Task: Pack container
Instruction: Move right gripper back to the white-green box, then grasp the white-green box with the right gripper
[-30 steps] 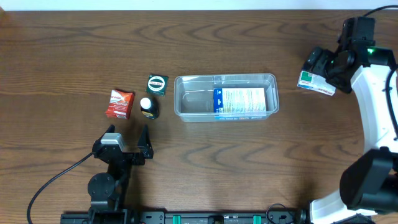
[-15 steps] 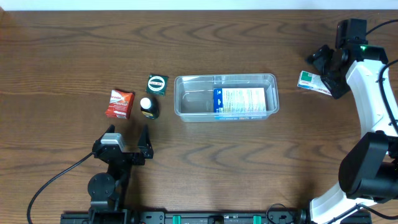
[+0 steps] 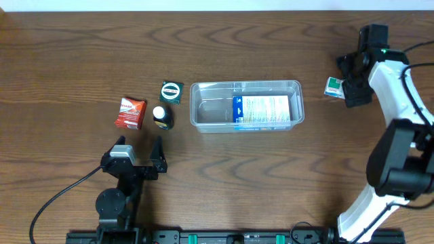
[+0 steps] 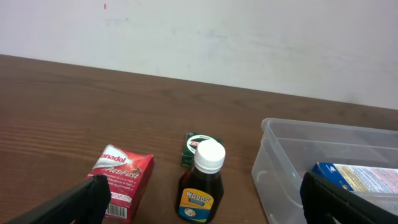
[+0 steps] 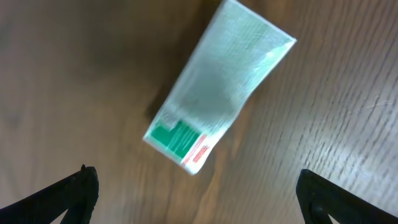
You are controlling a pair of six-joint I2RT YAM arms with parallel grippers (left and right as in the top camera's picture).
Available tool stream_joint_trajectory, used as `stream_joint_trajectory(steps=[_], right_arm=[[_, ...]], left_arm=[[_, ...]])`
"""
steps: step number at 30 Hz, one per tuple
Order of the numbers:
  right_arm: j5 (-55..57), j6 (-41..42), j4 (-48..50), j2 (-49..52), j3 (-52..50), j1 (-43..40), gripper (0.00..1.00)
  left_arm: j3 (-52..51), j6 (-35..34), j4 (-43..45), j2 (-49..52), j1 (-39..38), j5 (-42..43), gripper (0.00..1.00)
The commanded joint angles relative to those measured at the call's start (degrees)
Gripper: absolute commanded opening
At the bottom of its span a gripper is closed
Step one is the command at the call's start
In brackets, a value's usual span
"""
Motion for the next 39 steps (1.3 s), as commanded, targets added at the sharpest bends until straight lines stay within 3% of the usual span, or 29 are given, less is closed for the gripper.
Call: stream_joint_trajectory(steps=[1, 18, 35, 39], right_arm=[[0.9, 3.5, 1.2, 2.6, 0.6, -1.6, 0.99], [1.3, 1.6, 5.7, 8.5, 0.6, -2.8, 0.94], [1.3, -1.2, 1.7, 8.5, 0.6, -2.9, 0.81], [2.2, -5.6, 0.3, 8.5, 0.6, -3.2, 0.78]], left_arm=[[-1.0, 1.2, -1.9, -0.4, 0.3, 0.2, 0.98], [-1.0, 1.2, -1.9, -0.4, 0.3, 0.2, 0.98], [-1.0, 1.2, -1.9, -0.4, 0.3, 0.2, 0.98], [-1.0, 1.2, -1.9, -0.4, 0.3, 0.2, 0.98]])
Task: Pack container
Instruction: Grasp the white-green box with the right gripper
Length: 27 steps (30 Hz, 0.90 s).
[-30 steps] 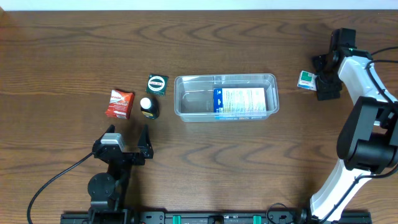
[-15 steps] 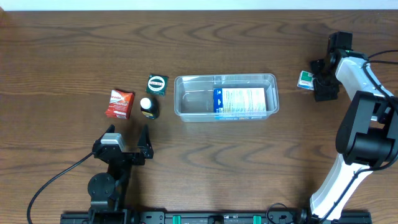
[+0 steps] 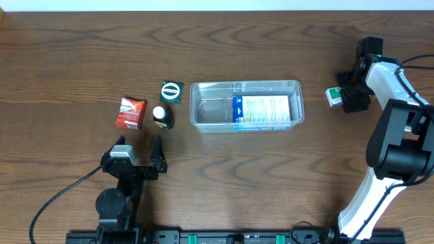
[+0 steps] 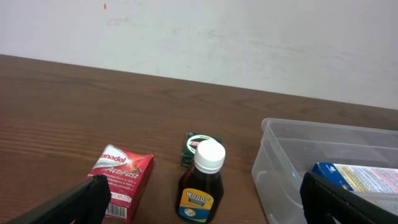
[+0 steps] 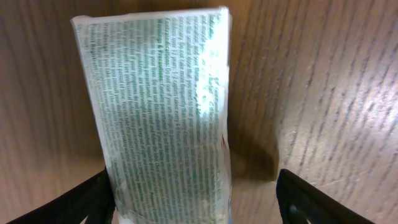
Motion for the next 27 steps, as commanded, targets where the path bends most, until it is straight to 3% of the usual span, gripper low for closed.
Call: stream_joint_trajectory(steps=[1, 8, 14, 22, 27], right_arm=[[2.7, -5.0, -0.8, 0.4, 0.6, -0.9, 0.78], [5.3, -17.5, -0.4, 0.4, 0.6, -2.7, 0.79], [5.1, -21.2, -1.8, 0.4, 0.6, -3.2, 0.99], [1.1, -21.2, -4.6, 0.4, 0.6, -3.1, 0.99], [0.9, -26.7, -5.4, 0.4, 0.6, -3.1, 0.90]], left_arm=[[-1.0, 1.2, -1.9, -0.4, 0.3, 0.2, 0.98], [-1.0, 1.2, -1.9, -0.4, 0.3, 0.2, 0.98], [-1.0, 1.2, -1.9, -0.4, 0.3, 0.2, 0.98], [-1.0, 1.2, -1.9, -0.4, 0.3, 0.2, 0.98], [-1.0, 1.2, -1.9, -0.4, 0.3, 0.2, 0.98]])
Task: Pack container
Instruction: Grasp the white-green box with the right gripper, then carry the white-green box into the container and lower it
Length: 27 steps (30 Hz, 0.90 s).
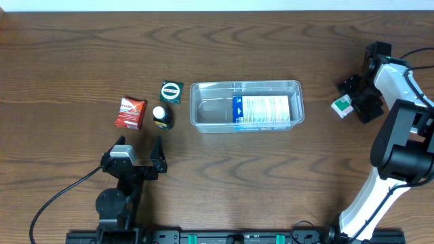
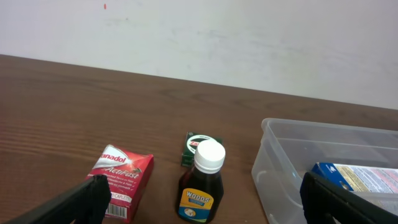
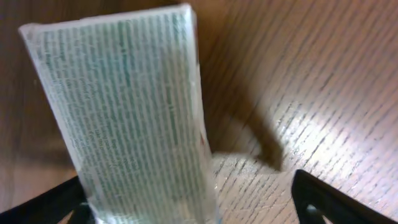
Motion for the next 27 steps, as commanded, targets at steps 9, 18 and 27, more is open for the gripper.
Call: stream_joint_trajectory(steps=[9, 18, 27], right_arm=[[-0.3, -17.3, -0.2, 0.4, 0.6, -0.1, 0.74], [-0.3, -26.6, -0.5, 0.4, 0.6, -0.1, 0.84], [-0.5, -29.6, 1.4, 0.4, 0.6, -0.1, 0.52]], left_arm=[[-1.0, 1.2, -1.9, -0.4, 0.3, 0.2, 0.98], [-1.0, 1.2, -1.9, -0.4, 0.3, 0.2, 0.98], [-1.0, 1.2, -1.9, -0.4, 0.3, 0.2, 0.98]])
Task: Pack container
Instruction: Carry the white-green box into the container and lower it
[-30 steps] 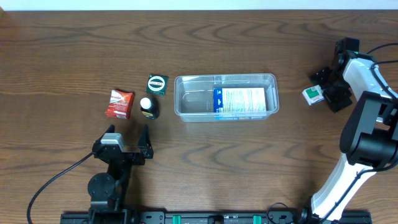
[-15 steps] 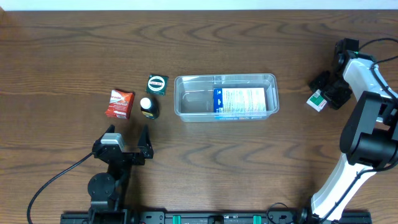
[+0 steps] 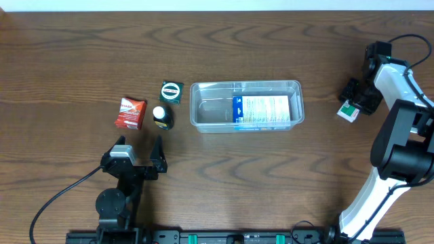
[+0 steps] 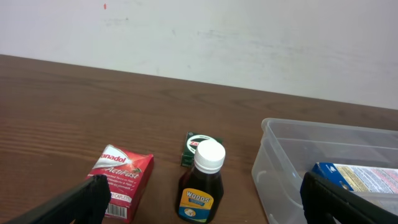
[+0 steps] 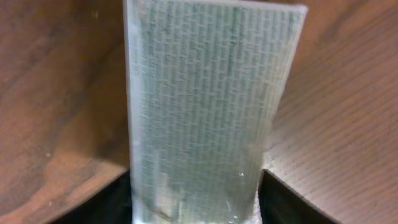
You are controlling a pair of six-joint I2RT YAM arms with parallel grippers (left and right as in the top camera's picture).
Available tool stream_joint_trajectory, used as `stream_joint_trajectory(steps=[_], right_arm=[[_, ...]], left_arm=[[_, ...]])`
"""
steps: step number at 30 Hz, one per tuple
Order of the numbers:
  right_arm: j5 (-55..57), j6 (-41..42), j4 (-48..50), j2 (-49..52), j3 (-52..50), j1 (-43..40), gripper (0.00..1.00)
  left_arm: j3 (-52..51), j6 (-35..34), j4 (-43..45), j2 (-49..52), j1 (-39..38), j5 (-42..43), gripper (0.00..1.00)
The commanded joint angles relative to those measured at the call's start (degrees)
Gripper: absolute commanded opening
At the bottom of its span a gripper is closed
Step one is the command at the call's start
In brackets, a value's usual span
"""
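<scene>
A clear plastic container (image 3: 203, 108) stands mid-table with a blue and white box (image 3: 263, 110) lying in it. To its left stand a red Panadol box (image 3: 130, 112), a brown Woods bottle (image 3: 162, 116) and a small green box (image 3: 171, 91). My left gripper (image 3: 140, 154) rests open in front of them, holding nothing. At the far right my right gripper (image 5: 196, 199) is shut on a white and green box (image 5: 205, 106), its fingers (image 5: 106, 205) pressed against the box's two sides. In the overhead view this white and green box (image 3: 348, 110) is by the right arm.
A white wall rises behind the table's far edge (image 4: 186, 84). The right arm's cable (image 3: 407, 44) runs off at the far right. Bare wood lies between the container and the right gripper.
My right gripper's fingers stood wide apart on either side of the white and green box; now they are closed against its sides. The left arm has not moved.
My right gripper was open above the white and green box, which lay flat right of the container. Then the box stood between the open fingers, and it had shifted a little toward the table's front right. Now the fingers grip it. The left side stayed unchanged.
</scene>
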Motion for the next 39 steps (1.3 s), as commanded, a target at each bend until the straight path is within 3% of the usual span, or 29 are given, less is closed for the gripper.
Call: stream_joint_trajectory(steps=[1, 6, 14, 25, 31, 39], right_arm=[[0.1, -1.5, 0.9, 0.4, 0.6, -0.1, 0.50], [-1.2, -1.5, 1.7, 0.3, 0.6, -0.1, 0.44], [-7.8, -3.1, 0.5, -1.7, 3.1, 0.1, 0.43], [-15.0, -5.8, -4.1, -15.8, 4.5, 4.9, 0.44], [-19.4, -5.8, -6.3, -24.7, 4.5, 12.1, 0.44], [-14.9, -1.6, -9.0, -28.9, 4.4, 26.0, 0.43]], left_arm=[[-1.0, 1.2, -1.9, -0.4, 0.3, 0.2, 0.98], [-1.0, 1.2, -1.9, -0.4, 0.3, 0.2, 0.98], [-1.0, 1.2, -1.9, -0.4, 0.3, 0.2, 0.98], [-1.0, 1.2, -1.9, -0.4, 0.3, 0.2, 0.98], [-1.0, 1.2, -1.9, -0.4, 0.3, 0.2, 0.98], [-1.0, 1.2, -1.9, -0.4, 0.3, 0.2, 0.98]])
